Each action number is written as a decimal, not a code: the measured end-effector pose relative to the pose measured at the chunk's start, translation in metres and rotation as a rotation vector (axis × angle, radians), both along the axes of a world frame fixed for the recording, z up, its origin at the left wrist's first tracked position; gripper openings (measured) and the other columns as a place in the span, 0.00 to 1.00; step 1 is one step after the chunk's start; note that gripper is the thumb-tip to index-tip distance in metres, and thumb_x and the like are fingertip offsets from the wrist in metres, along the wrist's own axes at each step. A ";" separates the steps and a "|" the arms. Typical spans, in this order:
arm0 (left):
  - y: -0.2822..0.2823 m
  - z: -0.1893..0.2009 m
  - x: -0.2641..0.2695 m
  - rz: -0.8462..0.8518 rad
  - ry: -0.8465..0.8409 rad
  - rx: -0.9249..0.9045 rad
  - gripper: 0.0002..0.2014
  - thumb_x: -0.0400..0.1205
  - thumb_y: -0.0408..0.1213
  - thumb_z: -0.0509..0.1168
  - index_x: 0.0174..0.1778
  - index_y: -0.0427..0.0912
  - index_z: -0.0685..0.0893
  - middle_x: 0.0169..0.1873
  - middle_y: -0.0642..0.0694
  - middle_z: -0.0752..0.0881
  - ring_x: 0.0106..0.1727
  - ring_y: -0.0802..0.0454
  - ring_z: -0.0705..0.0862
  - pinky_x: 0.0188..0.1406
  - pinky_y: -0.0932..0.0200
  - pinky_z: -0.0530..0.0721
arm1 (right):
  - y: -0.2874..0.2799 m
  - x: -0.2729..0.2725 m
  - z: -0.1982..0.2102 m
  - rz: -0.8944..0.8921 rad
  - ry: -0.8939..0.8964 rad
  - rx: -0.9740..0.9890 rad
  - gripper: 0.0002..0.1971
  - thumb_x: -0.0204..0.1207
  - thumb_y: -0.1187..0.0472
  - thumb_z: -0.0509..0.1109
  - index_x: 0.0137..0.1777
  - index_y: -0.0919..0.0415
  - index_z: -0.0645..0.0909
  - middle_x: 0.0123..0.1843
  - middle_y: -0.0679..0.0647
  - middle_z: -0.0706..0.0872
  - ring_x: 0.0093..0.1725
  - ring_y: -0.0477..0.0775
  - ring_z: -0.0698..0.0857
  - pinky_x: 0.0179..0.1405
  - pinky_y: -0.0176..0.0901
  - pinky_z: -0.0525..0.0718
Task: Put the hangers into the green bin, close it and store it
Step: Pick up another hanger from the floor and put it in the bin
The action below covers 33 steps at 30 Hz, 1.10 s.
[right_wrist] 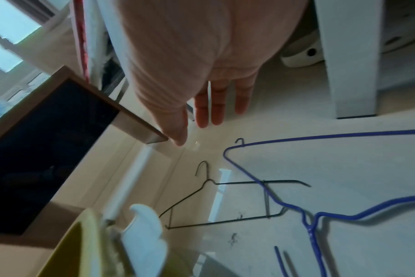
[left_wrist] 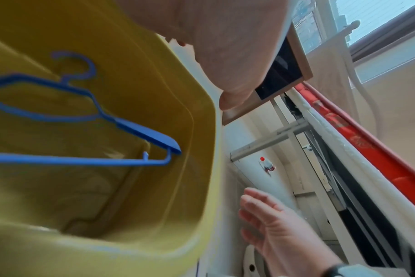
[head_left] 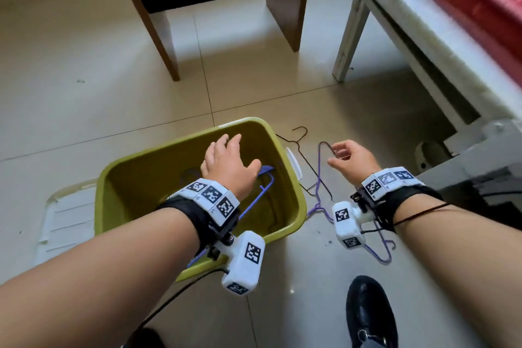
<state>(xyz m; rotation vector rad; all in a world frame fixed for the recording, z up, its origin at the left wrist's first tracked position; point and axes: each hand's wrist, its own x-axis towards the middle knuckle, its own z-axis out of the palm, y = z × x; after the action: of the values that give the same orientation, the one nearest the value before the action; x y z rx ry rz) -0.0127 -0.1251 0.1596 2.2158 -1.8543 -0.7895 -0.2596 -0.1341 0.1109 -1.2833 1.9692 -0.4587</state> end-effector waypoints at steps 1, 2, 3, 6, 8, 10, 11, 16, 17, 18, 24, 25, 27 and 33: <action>-0.002 -0.003 -0.012 -0.002 0.019 0.012 0.34 0.81 0.52 0.60 0.83 0.52 0.57 0.85 0.48 0.55 0.86 0.44 0.49 0.84 0.40 0.53 | 0.003 -0.007 -0.007 -0.036 -0.009 0.030 0.20 0.74 0.58 0.73 0.66 0.57 0.78 0.63 0.57 0.84 0.60 0.55 0.83 0.64 0.48 0.80; -0.003 -0.007 -0.023 -0.005 0.037 0.026 0.34 0.81 0.51 0.60 0.83 0.52 0.57 0.85 0.48 0.55 0.86 0.45 0.49 0.84 0.40 0.53 | 0.005 -0.014 -0.014 -0.066 -0.014 0.057 0.22 0.74 0.57 0.74 0.67 0.58 0.78 0.64 0.57 0.84 0.62 0.56 0.83 0.65 0.49 0.79; -0.003 -0.011 -0.035 -0.011 0.052 0.037 0.34 0.80 0.51 0.61 0.83 0.52 0.58 0.85 0.47 0.55 0.86 0.44 0.50 0.84 0.39 0.54 | 0.008 -0.020 -0.021 -0.096 -0.016 0.079 0.24 0.73 0.56 0.74 0.68 0.58 0.77 0.65 0.57 0.84 0.63 0.56 0.83 0.66 0.49 0.79; -0.006 -0.026 -0.071 -0.066 0.069 0.037 0.33 0.80 0.51 0.61 0.82 0.51 0.60 0.84 0.47 0.56 0.86 0.44 0.50 0.83 0.39 0.54 | 0.014 -0.037 -0.044 -0.179 -0.016 0.172 0.28 0.72 0.55 0.76 0.71 0.58 0.73 0.68 0.58 0.81 0.66 0.58 0.81 0.66 0.50 0.78; -0.008 -0.033 -0.089 -0.116 0.073 0.013 0.32 0.80 0.50 0.61 0.81 0.52 0.62 0.84 0.47 0.55 0.86 0.45 0.49 0.84 0.40 0.52 | 0.020 -0.041 -0.060 -0.203 0.009 0.253 0.33 0.69 0.53 0.77 0.73 0.59 0.71 0.71 0.59 0.79 0.67 0.60 0.80 0.68 0.52 0.78; -0.013 -0.042 -0.107 -0.164 0.058 -0.009 0.30 0.80 0.50 0.60 0.80 0.53 0.64 0.85 0.47 0.53 0.86 0.46 0.45 0.84 0.40 0.48 | 0.031 -0.048 -0.080 -0.201 0.093 0.329 0.38 0.67 0.50 0.78 0.74 0.59 0.69 0.72 0.60 0.77 0.69 0.62 0.78 0.68 0.54 0.78; -0.014 -0.045 -0.111 -0.181 0.038 -0.021 0.30 0.80 0.50 0.60 0.80 0.53 0.64 0.85 0.48 0.53 0.86 0.47 0.44 0.84 0.39 0.47 | 0.037 -0.047 -0.088 -0.183 0.149 0.370 0.40 0.65 0.49 0.79 0.75 0.59 0.67 0.73 0.61 0.75 0.70 0.63 0.77 0.68 0.54 0.78; -0.010 -0.067 -0.113 -0.259 -0.101 -0.108 0.26 0.80 0.50 0.59 0.76 0.56 0.69 0.85 0.51 0.54 0.86 0.47 0.43 0.83 0.40 0.46 | 0.074 -0.048 -0.128 -0.129 0.314 0.531 0.46 0.64 0.49 0.80 0.78 0.58 0.60 0.75 0.61 0.67 0.75 0.63 0.69 0.70 0.50 0.73; -0.009 -0.069 -0.112 -0.262 -0.106 -0.127 0.24 0.80 0.49 0.59 0.74 0.56 0.71 0.84 0.52 0.56 0.86 0.47 0.44 0.83 0.41 0.47 | 0.079 -0.049 -0.135 -0.129 0.328 0.541 0.46 0.64 0.49 0.80 0.78 0.58 0.59 0.75 0.60 0.67 0.74 0.63 0.69 0.69 0.51 0.74; -0.009 -0.071 -0.111 -0.258 -0.103 -0.137 0.23 0.80 0.48 0.60 0.72 0.57 0.72 0.84 0.53 0.58 0.86 0.48 0.45 0.83 0.42 0.48 | 0.082 -0.050 -0.140 -0.133 0.337 0.550 0.46 0.64 0.50 0.81 0.77 0.58 0.59 0.75 0.60 0.67 0.74 0.63 0.69 0.69 0.51 0.74; -0.009 -0.073 -0.112 -0.243 -0.106 -0.148 0.20 0.78 0.46 0.60 0.68 0.56 0.76 0.81 0.54 0.64 0.86 0.48 0.47 0.82 0.43 0.51 | 0.085 -0.048 -0.152 -0.139 0.393 0.555 0.42 0.65 0.56 0.79 0.76 0.58 0.60 0.72 0.61 0.69 0.71 0.64 0.71 0.65 0.53 0.77; -0.009 -0.073 -0.112 -0.243 -0.107 -0.149 0.19 0.78 0.46 0.60 0.67 0.56 0.76 0.81 0.54 0.65 0.86 0.48 0.47 0.82 0.43 0.52 | 0.086 -0.048 -0.153 -0.130 0.413 0.538 0.40 0.67 0.59 0.77 0.76 0.57 0.59 0.72 0.61 0.69 0.71 0.63 0.71 0.64 0.54 0.78; -0.008 -0.073 -0.112 -0.243 -0.112 -0.148 0.19 0.78 0.45 0.60 0.67 0.56 0.77 0.80 0.54 0.65 0.86 0.48 0.47 0.82 0.43 0.52 | 0.090 -0.048 -0.155 -0.090 0.448 0.531 0.40 0.69 0.63 0.72 0.79 0.57 0.56 0.73 0.61 0.67 0.71 0.63 0.70 0.62 0.55 0.79; -0.009 -0.072 -0.112 -0.233 -0.108 -0.144 0.18 0.78 0.45 0.60 0.65 0.56 0.78 0.80 0.54 0.66 0.86 0.48 0.47 0.82 0.43 0.52 | 0.097 -0.046 -0.152 0.110 0.523 0.573 0.55 0.66 0.55 0.75 0.83 0.53 0.39 0.73 0.61 0.64 0.67 0.63 0.71 0.60 0.53 0.78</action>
<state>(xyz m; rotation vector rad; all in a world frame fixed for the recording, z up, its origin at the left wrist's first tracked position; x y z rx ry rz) -0.1252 -0.1337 0.0873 2.0175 -2.1751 -0.5585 -0.3055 -0.0372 -0.0413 -1.1885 2.1964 0.5222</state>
